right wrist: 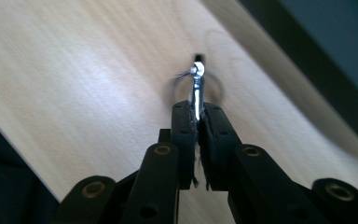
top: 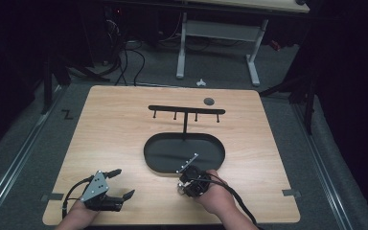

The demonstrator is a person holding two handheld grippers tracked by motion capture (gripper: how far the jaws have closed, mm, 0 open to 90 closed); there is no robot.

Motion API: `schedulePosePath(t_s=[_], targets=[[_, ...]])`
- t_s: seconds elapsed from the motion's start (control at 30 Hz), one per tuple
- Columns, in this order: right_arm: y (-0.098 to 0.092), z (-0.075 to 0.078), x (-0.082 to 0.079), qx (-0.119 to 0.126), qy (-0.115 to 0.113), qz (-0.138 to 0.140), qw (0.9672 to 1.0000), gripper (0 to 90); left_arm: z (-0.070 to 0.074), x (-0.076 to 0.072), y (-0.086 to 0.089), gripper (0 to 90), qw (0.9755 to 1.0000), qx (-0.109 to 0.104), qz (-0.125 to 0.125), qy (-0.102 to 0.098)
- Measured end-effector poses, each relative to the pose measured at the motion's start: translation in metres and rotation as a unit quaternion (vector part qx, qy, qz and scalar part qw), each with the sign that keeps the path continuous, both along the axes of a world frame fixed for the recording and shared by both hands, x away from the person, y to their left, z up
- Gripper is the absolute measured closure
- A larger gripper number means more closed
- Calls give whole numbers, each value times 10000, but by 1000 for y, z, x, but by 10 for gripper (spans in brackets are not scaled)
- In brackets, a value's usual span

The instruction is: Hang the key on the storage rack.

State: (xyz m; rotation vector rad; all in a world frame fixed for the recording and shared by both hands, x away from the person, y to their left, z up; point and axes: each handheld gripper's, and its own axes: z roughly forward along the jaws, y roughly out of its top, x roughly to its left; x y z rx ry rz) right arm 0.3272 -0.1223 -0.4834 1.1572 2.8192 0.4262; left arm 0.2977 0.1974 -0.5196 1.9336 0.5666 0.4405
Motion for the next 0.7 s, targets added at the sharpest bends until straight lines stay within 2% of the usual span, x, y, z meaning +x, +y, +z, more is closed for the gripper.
schedulePosePath(t_s=[0.07, 0.17, 0.2, 0.37, 0.7], targets=[[0, -1, 0, -69, 36, 110, 9999, 845, 0, 0, 0, 152, 10000, -2, 6, -2], [0, -1, -2, -33, 98, 30, 9999, 844, 0, 0, 0, 152, 10000, 1, 0, -9], [0, -2, -2, -25, 89, 99, 9999, 843, 0, 0, 0, 152, 10000, 2, 4, -7], [2, -9, -3, -57, 195, 47, 9998, 822, 0, 0, 0, 152, 10000, 25, -14, -4], [1, -7, -4, -12, 74, 119, 9999, 845, 0, 0, 0, 152, 10000, 22, -18, 1]])
